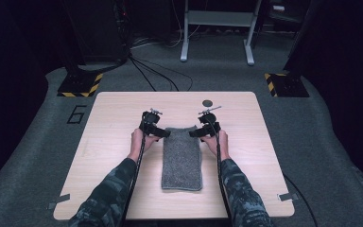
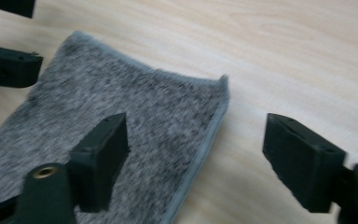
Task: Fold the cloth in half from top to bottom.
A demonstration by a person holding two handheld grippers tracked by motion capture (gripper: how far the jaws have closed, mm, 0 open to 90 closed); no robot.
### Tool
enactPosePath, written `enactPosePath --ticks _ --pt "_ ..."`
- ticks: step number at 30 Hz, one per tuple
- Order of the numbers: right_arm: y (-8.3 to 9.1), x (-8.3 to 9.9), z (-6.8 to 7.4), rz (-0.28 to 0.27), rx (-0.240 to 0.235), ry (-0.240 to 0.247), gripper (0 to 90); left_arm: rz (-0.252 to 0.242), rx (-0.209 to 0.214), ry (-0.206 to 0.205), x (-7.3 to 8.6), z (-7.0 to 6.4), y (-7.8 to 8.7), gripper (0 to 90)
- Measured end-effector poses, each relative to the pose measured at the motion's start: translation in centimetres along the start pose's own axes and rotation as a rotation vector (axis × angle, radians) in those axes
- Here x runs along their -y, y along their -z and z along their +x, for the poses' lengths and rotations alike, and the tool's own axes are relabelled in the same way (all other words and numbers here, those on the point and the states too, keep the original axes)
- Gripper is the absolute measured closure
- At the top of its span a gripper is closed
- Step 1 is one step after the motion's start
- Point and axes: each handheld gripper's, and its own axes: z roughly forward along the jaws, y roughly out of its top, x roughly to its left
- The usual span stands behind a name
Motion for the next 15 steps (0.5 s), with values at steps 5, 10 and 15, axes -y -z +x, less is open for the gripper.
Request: enactPosePath --ticks 5,10,15 --pt "-1.0 -0.4 -0.2 0.014 0.021 -0.014 31.5 -0.002 -0.017 0.009 -0.4 0.1 -0.7 18.4" --pt "-1.8 -0.5 -0.2 0.029 0.047 -0.015 36.4 0.012 -0.013 -0.006 -0.5 -0.2 -1.3 23.7" --pt "-2.3 -0.6 0.1 0.029 0.069 0.007 46.2 0.025 -0.006 -0.027 -0.4 -0.5 -1.8 34.1"
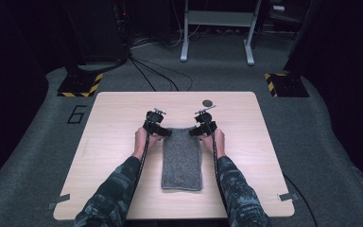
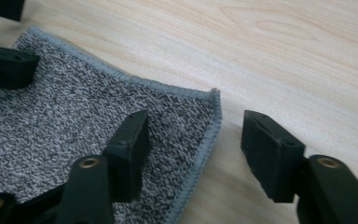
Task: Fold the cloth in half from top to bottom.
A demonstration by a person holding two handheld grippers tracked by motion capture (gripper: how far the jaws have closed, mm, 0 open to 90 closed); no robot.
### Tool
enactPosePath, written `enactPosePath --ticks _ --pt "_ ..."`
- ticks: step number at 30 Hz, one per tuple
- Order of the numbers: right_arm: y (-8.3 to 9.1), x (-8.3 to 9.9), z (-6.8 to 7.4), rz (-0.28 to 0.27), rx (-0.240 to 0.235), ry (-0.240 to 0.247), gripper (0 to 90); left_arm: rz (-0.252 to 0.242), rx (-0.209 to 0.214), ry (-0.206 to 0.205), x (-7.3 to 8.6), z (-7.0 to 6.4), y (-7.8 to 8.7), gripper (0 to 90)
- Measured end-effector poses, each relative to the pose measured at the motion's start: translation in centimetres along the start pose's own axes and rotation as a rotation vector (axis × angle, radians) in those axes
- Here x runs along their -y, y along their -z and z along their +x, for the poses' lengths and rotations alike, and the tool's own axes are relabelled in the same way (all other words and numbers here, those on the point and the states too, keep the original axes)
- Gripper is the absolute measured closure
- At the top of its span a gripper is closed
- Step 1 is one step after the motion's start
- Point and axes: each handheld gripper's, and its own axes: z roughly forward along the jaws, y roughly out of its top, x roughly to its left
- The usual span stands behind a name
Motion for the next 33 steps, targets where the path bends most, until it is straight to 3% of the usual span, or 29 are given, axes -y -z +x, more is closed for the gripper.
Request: enactPosePath --ticks 5,7,14,24,33 --pt "0.0 0.1 0.4 -0.003 0.015 0.016 57.9 0.002 0.006 -0.016 0.0 -0.4 -0.2 44.3" --pt "0.0 0.2 0.5 -0.013 0.019 0.045 63.9 -0.003 0.003 -0.028 0.0 -0.6 -0.3 49.8" --pt "0.1 0.3 0.6 -0.010 0.002 0.058 73.5 -0.012 0.008 -0.043 0.0 -1.0 -0.3 61.2" --pt "0.1 0.3 0.4 0.000 -0.039 0.007 83.9 -0.021 0.025 -0.037 0.1 -1.4 -0.3 82.6" --pt "0.1 0.5 0.6 -0.008 -0.026 -0.011 85.5 -0.032 0.035 -0.021 0.2 -1.3 -0.2 85.2"
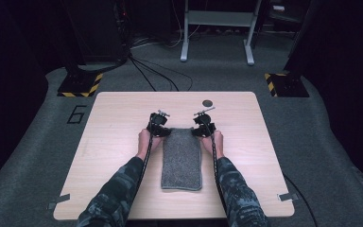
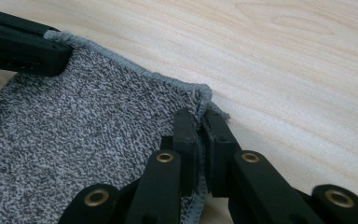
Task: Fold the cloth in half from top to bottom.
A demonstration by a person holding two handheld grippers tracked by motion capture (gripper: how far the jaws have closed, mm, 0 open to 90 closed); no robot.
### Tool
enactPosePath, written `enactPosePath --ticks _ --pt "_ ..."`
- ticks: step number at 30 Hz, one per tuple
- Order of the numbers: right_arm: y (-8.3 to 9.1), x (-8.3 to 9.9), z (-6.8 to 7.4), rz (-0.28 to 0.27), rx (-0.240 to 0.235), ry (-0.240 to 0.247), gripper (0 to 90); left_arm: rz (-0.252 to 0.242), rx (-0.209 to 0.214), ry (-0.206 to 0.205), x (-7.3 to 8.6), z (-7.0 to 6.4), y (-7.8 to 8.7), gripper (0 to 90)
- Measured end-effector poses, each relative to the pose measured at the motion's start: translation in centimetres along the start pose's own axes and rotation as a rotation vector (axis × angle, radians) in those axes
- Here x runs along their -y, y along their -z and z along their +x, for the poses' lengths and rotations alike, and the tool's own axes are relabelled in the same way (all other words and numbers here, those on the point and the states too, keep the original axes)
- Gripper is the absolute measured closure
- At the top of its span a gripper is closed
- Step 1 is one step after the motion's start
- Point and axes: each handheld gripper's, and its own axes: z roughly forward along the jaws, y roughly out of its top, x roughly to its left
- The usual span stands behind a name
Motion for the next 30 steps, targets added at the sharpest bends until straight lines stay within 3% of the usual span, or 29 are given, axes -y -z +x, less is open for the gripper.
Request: enactPosePath --ticks 12,30 --pt "1.2 0.1 -0.2 -0.029 -0.017 0.003 85.8 -0.044 0.014 -0.025 -0.4 -0.4 1.4 85.4" --pt "4.5 -1.5 0.2 -0.135 0.003 0.069 85.8 -0.134 0.006 -0.053 -1.8 -0.7 4.3 85.3"
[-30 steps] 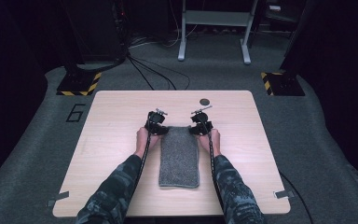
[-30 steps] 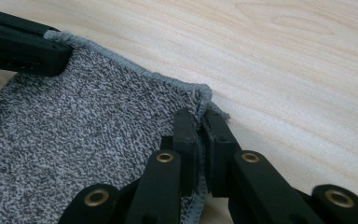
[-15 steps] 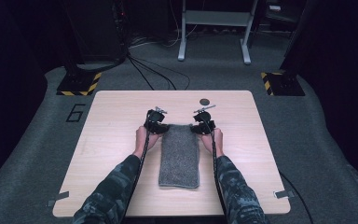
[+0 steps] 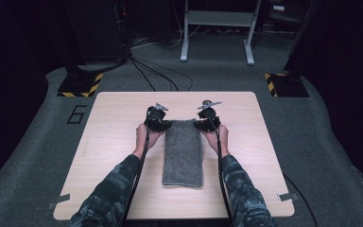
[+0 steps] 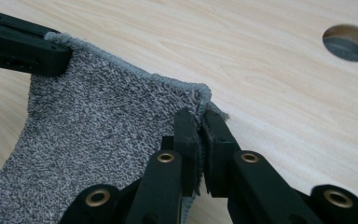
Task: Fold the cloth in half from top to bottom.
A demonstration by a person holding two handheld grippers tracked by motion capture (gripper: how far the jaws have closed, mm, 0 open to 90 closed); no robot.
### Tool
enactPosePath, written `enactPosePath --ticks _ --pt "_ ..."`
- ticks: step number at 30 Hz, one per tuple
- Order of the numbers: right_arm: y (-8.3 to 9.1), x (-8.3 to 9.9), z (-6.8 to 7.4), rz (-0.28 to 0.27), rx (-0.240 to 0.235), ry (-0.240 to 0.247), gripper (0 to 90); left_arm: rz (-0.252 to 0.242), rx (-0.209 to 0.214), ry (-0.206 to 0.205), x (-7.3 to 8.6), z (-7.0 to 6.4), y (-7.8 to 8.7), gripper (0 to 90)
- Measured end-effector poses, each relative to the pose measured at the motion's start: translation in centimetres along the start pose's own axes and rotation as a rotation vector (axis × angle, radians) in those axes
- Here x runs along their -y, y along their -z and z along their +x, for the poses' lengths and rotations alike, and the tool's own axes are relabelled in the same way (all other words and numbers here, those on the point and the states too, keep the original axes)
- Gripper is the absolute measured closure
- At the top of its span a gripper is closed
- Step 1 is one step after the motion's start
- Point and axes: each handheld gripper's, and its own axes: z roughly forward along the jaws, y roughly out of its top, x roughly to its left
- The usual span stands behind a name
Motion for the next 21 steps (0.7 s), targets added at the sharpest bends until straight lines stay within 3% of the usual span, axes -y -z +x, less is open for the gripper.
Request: enactPosePath --ticks 13,21 --pt "2.2 -2.1 0.5 -0.079 0.015 0.037 85.8 -0.068 -0.011 -0.017 -1.9 0.2 2.3 85.3" --pt "3.2 -1.6 0.8 -0.108 0.012 0.058 85.8 -0.084 0.001 -0.026 -1.7 -0.2 3.0 85.3"
